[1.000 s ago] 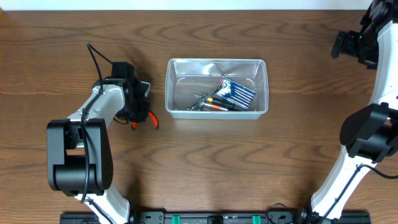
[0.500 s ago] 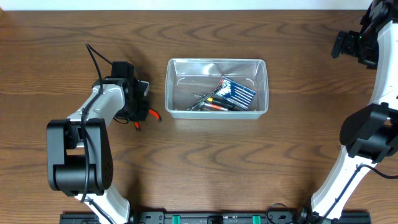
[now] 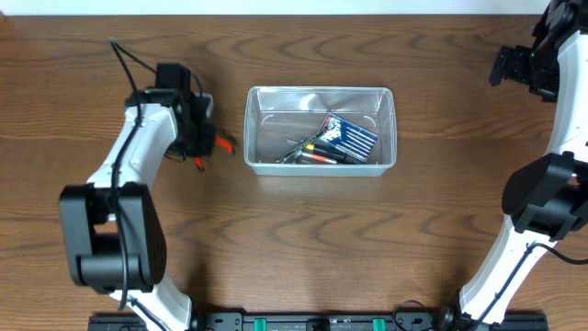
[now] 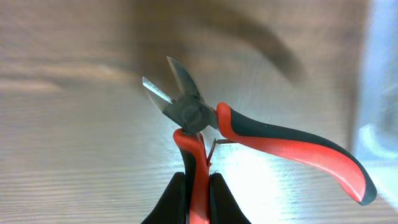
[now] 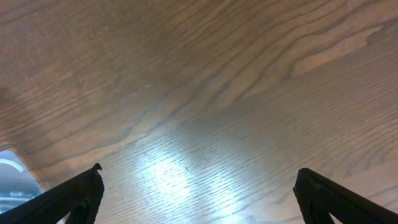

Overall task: Pack container
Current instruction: 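Lift the pliers and carry them right over the clear container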

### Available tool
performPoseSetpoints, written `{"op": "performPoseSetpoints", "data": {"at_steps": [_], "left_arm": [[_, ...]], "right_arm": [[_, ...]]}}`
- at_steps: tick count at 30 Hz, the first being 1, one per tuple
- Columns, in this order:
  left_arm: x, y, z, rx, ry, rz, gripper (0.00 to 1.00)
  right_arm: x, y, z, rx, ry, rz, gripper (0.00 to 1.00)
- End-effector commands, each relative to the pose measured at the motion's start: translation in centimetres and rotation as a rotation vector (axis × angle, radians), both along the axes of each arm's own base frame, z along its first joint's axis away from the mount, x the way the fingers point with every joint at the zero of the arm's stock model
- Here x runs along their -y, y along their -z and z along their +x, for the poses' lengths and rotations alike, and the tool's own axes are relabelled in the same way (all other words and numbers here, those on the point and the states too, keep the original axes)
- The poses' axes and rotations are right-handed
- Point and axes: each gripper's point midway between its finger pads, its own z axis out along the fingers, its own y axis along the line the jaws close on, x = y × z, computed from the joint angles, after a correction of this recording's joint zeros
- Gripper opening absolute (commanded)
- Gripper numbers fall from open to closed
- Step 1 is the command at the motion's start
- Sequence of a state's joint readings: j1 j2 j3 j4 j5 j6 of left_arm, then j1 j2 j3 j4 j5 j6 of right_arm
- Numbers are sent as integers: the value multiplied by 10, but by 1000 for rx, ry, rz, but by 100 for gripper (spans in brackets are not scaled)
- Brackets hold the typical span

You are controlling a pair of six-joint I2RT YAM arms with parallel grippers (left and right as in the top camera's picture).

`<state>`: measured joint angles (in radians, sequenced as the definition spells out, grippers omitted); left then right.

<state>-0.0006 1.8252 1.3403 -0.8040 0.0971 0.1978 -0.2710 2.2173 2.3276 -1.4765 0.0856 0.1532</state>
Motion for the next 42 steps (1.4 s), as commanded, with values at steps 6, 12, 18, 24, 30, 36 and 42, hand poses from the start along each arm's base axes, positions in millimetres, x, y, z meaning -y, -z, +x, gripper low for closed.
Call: {"op": "performPoseSetpoints", "data": {"at_steps": [6, 12, 18, 24, 30, 36, 42], "left_arm": [[-2, -137, 39, 407, -30, -3, 6], [22, -183, 27, 529, 27, -58, 6], [94, -211, 23, 622, 208, -199, 6], [165, -207, 33, 666, 341, -271, 6], [217, -164, 31, 568, 418, -302, 6], [246, -109, 27, 441, 464, -292, 6], [249, -65, 30, 346, 450, -265, 6]], "right_arm": [[3, -2, -1, 3, 15, -7, 99], [3, -2, -1, 3, 15, -7, 99], [3, -2, -1, 3, 15, -7, 99], [3, -2, -1, 3, 15, -7, 99], [3, -2, -1, 3, 15, -7, 99], [3, -2, -1, 3, 15, -7, 99], [3, -2, -1, 3, 15, -7, 99]]}}
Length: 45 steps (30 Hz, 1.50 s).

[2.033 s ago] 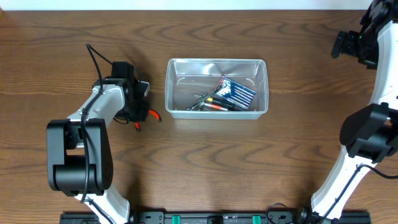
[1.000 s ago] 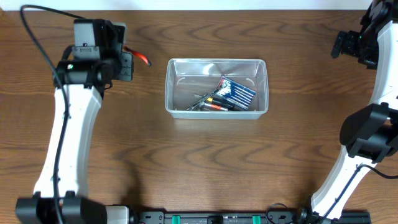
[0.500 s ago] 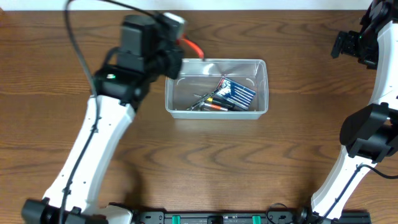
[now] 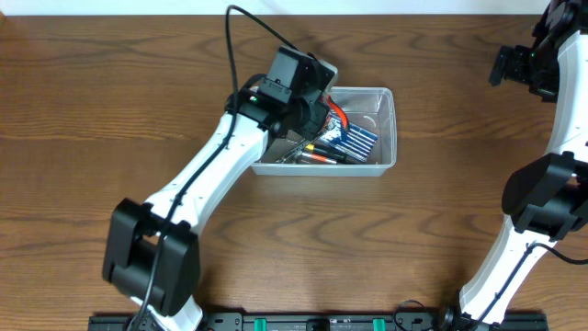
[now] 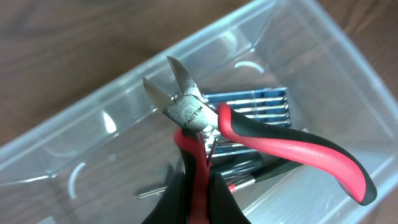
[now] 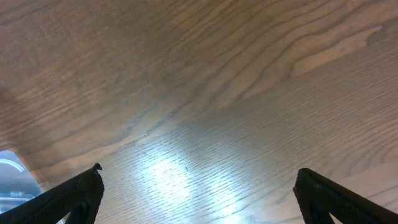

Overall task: Pack container
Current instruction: 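Lift the pliers and carry them right over the clear container, then lower the pliers into the container's left side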

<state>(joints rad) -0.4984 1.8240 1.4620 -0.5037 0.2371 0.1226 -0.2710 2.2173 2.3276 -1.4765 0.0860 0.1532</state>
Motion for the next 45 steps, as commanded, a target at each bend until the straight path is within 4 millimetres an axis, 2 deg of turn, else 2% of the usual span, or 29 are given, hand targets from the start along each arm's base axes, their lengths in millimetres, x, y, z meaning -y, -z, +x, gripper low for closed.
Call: {"op": "performPoseSetpoints", "data": {"at_steps": [1, 5, 9, 26, 31, 39, 45], "left_arm": [[-1, 17, 5, -38, -27, 9, 6], [-11, 45, 4, -90, -59, 81, 6], [-26, 60, 6, -106, -125, 158, 6], [-64, 72, 10, -158, -234, 196, 6], [-66, 78, 10, -169, -236, 203, 6], [-69, 104, 4, -229, -233, 239, 6], [-69, 105, 4, -229, -233, 239, 7]], "right_arm": [[3, -2, -1, 3, 15, -7, 99], [3, -2, -1, 3, 15, -7, 99], [3, -2, -1, 3, 15, -7, 99], [3, -2, -1, 3, 15, -6, 99], [3, -2, -1, 3, 15, -6, 99], [3, -2, -1, 3, 15, -7, 99], [3, -2, -1, 3, 15, -6, 99]]}}
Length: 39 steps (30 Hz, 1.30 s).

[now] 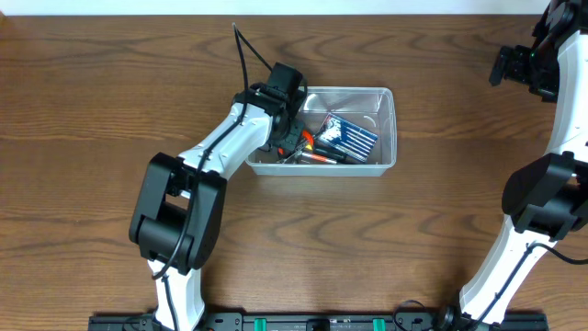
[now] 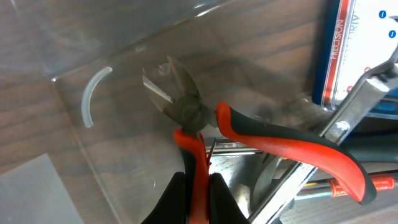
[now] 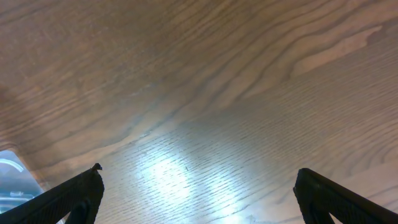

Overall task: Pack container
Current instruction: 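Lower the pliers into the container's left side, then open the left gripper and raise it out of the container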

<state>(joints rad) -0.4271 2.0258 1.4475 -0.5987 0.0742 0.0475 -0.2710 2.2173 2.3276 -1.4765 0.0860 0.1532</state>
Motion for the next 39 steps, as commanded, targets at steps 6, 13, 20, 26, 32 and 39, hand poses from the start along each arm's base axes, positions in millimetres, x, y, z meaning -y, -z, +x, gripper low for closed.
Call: {"op": "performPoseSetpoints", "data": {"at_steps": [6, 13, 20, 26, 32, 39], "left_arm": [[-2, -3, 2, 8, -20, 0, 25], [-1, -6, 3, 14, -20, -3, 38], [2, -48, 11, 105, -21, -46, 44], [3, -113, 14, 247, -20, -111, 55], [-2, -182, 5, 390, -24, -176, 68], [-38, -255, -12, 556, -89, -206, 79]], "right_arm": [[3, -2, -1, 3, 15, -7, 99], [3, -2, -1, 3, 15, -6, 99], [3, -2, -1, 3, 15, -7, 99], [3, -2, -1, 3, 15, -6, 99], [3, -2, -1, 3, 15, -6, 99], [3, -2, -1, 3, 15, -7, 99]]}}
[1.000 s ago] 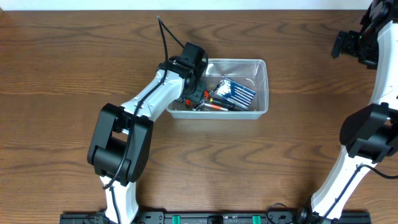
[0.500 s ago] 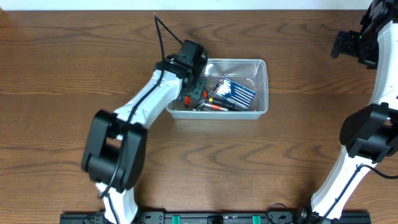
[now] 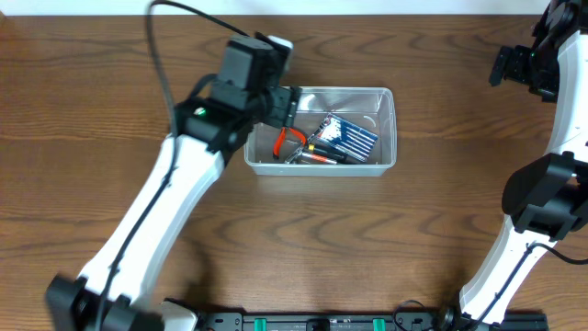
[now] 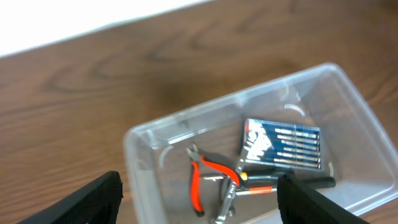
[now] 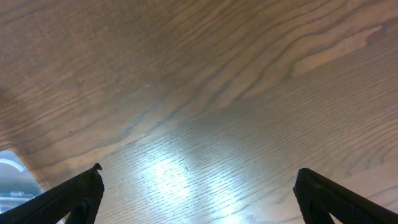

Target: Pack container

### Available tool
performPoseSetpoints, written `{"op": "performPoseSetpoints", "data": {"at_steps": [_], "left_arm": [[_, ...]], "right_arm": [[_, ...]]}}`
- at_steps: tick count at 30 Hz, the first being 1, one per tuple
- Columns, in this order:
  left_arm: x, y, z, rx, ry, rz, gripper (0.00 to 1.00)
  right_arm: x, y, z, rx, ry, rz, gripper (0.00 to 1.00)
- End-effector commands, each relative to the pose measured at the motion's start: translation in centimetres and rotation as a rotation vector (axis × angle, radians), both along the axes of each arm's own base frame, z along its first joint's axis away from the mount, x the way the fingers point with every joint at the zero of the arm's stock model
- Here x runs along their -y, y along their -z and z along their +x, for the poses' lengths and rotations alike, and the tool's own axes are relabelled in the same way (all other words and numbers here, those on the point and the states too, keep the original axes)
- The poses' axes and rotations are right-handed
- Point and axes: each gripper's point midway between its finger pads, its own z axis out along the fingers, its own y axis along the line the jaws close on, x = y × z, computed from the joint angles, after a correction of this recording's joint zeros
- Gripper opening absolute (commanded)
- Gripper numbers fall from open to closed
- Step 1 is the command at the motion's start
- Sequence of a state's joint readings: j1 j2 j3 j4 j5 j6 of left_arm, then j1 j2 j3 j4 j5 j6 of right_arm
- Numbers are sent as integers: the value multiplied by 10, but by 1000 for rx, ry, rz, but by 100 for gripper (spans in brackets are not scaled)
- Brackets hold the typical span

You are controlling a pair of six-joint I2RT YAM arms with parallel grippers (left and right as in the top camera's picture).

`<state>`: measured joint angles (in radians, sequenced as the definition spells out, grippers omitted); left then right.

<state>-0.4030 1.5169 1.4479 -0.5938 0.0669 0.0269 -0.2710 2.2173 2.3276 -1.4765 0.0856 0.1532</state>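
Observation:
A clear plastic container (image 3: 386, 129) sits on the wooden table. Red-handled pliers (image 3: 287, 140) lie in its left half, also seen in the left wrist view (image 4: 208, 176). Beside them are a blue pack of precision tools (image 3: 353, 137) and some metal and orange-marked tools (image 3: 317, 156). My left gripper (image 4: 199, 200) is open, raised above the container's left end with nothing between its fingers. My right gripper (image 5: 199, 196) is open at the far right, high over bare table.
The wooden table (image 3: 386, 239) surrounds the container on all sides. The table's far edge against a white surface (image 4: 62, 25) shows in the left wrist view. The right arm's base (image 3: 542, 202) stands at the right edge.
My left gripper has let go of the red-handled pliers, which now lie in the container's left half. It has opened and risen above the container. The right arm has not moved.
My left gripper held the red-handled pliers over the table left of the container. Then it held them above the container, then low inside its left half. Now the pliers lie in the container and the gripper is open above. The right arm stayed still.

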Motion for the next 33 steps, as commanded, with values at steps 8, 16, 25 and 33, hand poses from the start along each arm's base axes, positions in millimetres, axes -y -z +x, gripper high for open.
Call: {"op": "performPoseSetpoints", "data": {"at_steps": [8, 16, 25, 33], "left_arm": [[-84, -73, -70, 80, -157, 20, 79], [-111, -104, -154, 113, -206, -46, 83], [-135, -84, -239, 8, -230, -33, 98], [-144, -70, -274, -89, -356, -144, 98]], "right_arm": [[3, -2, -1, 3, 15, -7, 99], [3, -2, -1, 3, 15, -7, 99], [3, -2, -1, 3, 15, -7, 99], [3, -2, -1, 3, 15, -7, 99]]}}
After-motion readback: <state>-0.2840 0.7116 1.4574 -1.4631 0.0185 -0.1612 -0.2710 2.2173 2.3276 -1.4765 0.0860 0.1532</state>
